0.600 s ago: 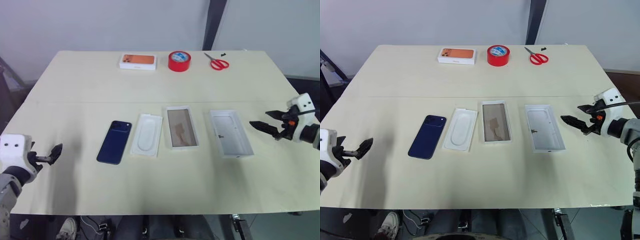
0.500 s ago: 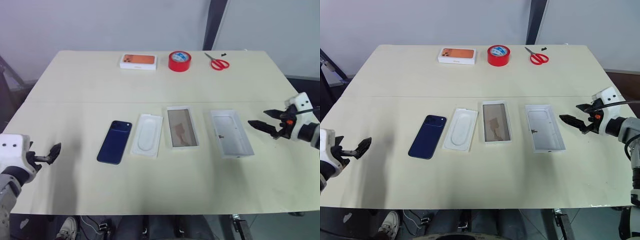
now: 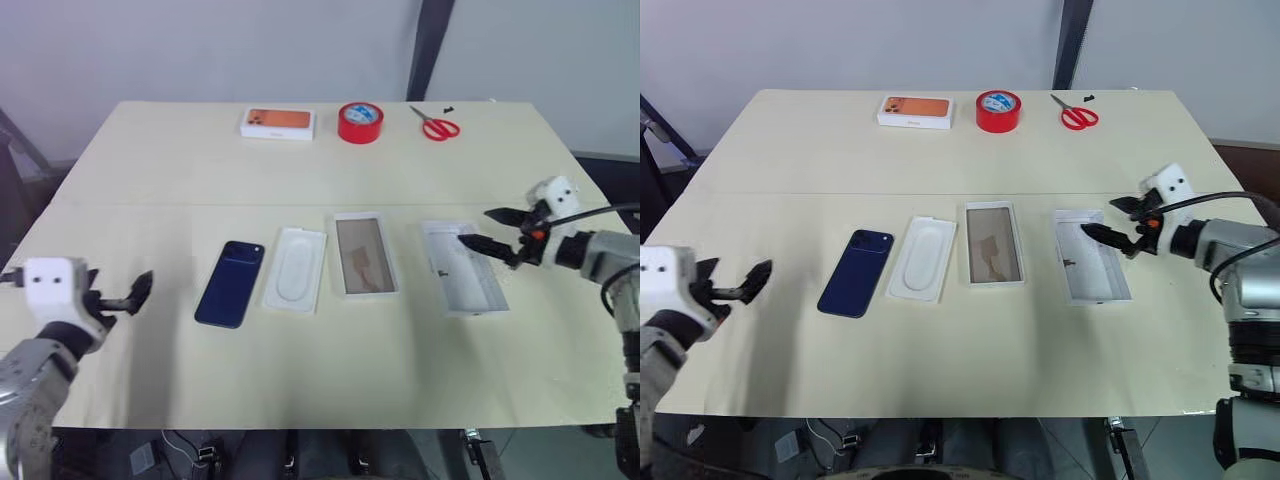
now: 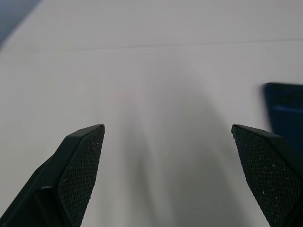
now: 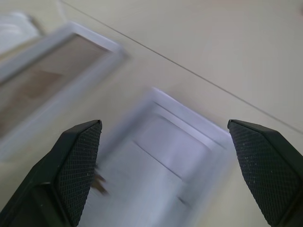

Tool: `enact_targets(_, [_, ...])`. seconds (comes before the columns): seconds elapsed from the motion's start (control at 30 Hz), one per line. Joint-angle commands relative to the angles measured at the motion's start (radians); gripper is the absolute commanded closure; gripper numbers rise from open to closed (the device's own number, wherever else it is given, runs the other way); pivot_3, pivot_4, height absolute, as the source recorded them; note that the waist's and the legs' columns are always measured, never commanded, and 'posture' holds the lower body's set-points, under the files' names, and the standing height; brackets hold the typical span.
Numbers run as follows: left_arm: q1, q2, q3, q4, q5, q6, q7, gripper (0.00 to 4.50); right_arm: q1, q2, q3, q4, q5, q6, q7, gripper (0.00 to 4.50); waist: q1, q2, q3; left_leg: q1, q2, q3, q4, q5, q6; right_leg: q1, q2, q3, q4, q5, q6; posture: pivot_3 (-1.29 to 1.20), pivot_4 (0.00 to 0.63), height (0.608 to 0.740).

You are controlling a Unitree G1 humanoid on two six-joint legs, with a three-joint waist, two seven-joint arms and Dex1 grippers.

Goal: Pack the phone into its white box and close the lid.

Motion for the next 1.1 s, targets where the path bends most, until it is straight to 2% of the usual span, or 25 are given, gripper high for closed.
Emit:
enact_targets(0.03, [-0.057,-0.022,-0.094,-0.090,-0.065,0.054,0.027,0.00,-0.008,0.017,-0.003,-0.146,0.046,0.043,-0.015,0.04,-0.001,0.000,0.000,0.000,0.000,0.000,0.000,0.000,0.000,0.000,0.000,0.000,0.000,0.000,0.000,0.00,0.150,0.719])
enact_targets(0.17, [-0.120,-0.042,-0.173,-0.094,-0.111,0.129,0.056,0.00,0.040,0.042,0.056,-0.312,0.048,0.071,-0.025,0.04,-0.003,0.000,0.000,0.000,0.000,0.000,0.000,0.000,0.000,0.000,0.001,0.000,0.000,0.000,0.000,0.00,0.150,0.719])
enact_targets(0.27, [-0.221,-0.083,-0.275,-0.074,-0.112,0.247,0.142,0.00,0.053,0.084,0.111,-0.430,0.051,0.101,-0.063,0.04,-0.002,0.000,0.000,0.000,0.000,0.000,0.001,0.000,0.000,0.000,0.001,0.000,0.001,0.000,0.001,0.00,0.150,0.719])
enact_targets(0.37, [-0.303,-0.118,-0.307,-0.035,-0.126,0.343,0.182,0.00,0.060,0.125,0.161,-0.526,0.049,0.139,-0.108,0.04,-0.001,0.000,0.000,0.000,0.000,-0.001,0.002,0.000,0.000,0.001,0.001,0.000,0.002,0.000,0.001,0.00,0.150,0.719])
enact_targets(0.57, [-0.403,-0.178,-0.306,0.026,-0.167,0.492,0.194,0.00,0.116,0.159,0.207,-0.654,0.061,0.182,-0.159,0.04,0.002,-0.001,0.000,0.000,0.000,-0.001,0.002,0.003,-0.005,0.001,0.002,0.000,0.001,0.000,0.001,0.00,0.150,0.719])
enact_targets(0.83, [-0.462,-0.258,-0.297,0.093,-0.178,0.610,0.192,0.00,0.144,0.183,0.227,-0.698,0.062,0.200,-0.199,0.04,0.001,-0.001,0.000,0.000,0.000,-0.001,0.003,0.004,-0.005,0.001,0.003,0.000,0.001,0.000,0.001,0.00,0.150,0.719])
enact_targets(1.1, [-0.500,-0.302,-0.282,0.172,-0.144,0.637,0.192,0.00,0.138,0.175,0.241,-0.696,0.047,0.184,-0.211,0.04,0.001,-0.001,0.000,0.001,0.000,-0.001,0.003,0.004,-0.005,0.002,0.003,0.000,0.001,0.000,0.001,0.00,0.150,0.719])
